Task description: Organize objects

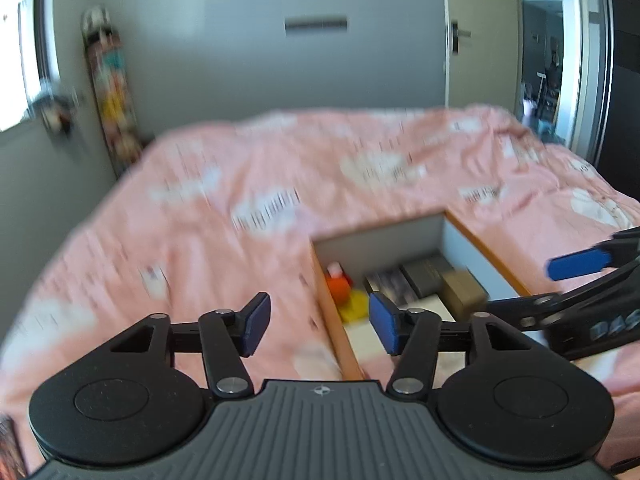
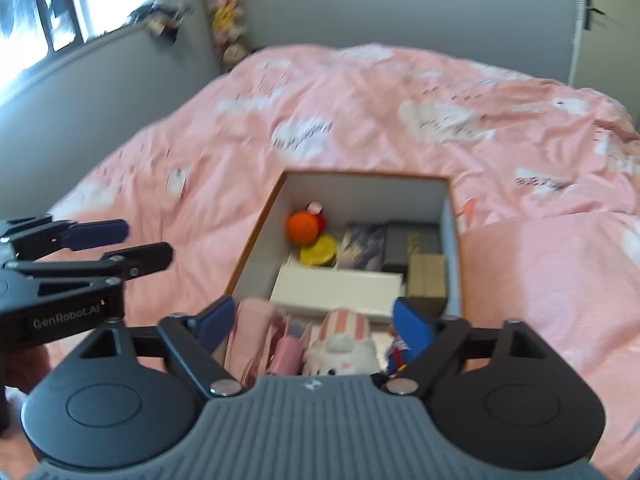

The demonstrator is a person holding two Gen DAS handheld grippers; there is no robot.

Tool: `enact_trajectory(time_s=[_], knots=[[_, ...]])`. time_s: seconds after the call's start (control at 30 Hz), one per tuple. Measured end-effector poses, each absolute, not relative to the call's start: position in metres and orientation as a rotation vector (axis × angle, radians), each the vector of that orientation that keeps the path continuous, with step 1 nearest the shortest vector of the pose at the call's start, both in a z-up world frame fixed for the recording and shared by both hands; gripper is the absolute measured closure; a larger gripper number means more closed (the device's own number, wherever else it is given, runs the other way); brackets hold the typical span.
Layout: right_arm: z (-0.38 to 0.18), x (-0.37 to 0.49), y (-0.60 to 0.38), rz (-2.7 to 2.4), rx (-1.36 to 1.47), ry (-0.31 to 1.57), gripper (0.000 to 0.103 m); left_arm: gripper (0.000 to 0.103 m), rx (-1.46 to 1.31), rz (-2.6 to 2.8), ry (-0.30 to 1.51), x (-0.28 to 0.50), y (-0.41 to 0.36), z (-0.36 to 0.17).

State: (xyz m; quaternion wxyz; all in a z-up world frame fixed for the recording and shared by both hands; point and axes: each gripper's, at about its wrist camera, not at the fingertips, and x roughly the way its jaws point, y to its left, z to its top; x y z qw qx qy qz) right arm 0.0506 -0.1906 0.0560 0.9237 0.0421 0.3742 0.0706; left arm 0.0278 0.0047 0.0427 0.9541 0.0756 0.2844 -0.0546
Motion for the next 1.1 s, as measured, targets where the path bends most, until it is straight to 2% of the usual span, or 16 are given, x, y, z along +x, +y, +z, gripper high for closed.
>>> enact_trajectory(time_s=[0.07,0.43,0.7,1.1], knots=[[0.063,0.045,-0.196,0.142,0.115,0.763,0.010,0.029,0.167,-0.084,0.532,0.023,0.004,0.047],[0.037,0.030,-0.195,0.009,0.054,0.842,0.005,0.026,0.132,-0.181,0.672,0.020,0.005,0.028],[0.010,0.031,-0.191,0.006,0.039,0.921,0.005,0.026,0.097,-0.240,0.875,0.022,-0.001,-0.006],[-0.005,0.027,-0.194,-0.012,0.033,0.929,0.005,0.026,0.076,-0.248,0.938,0.019,-0.005,-0.019]])
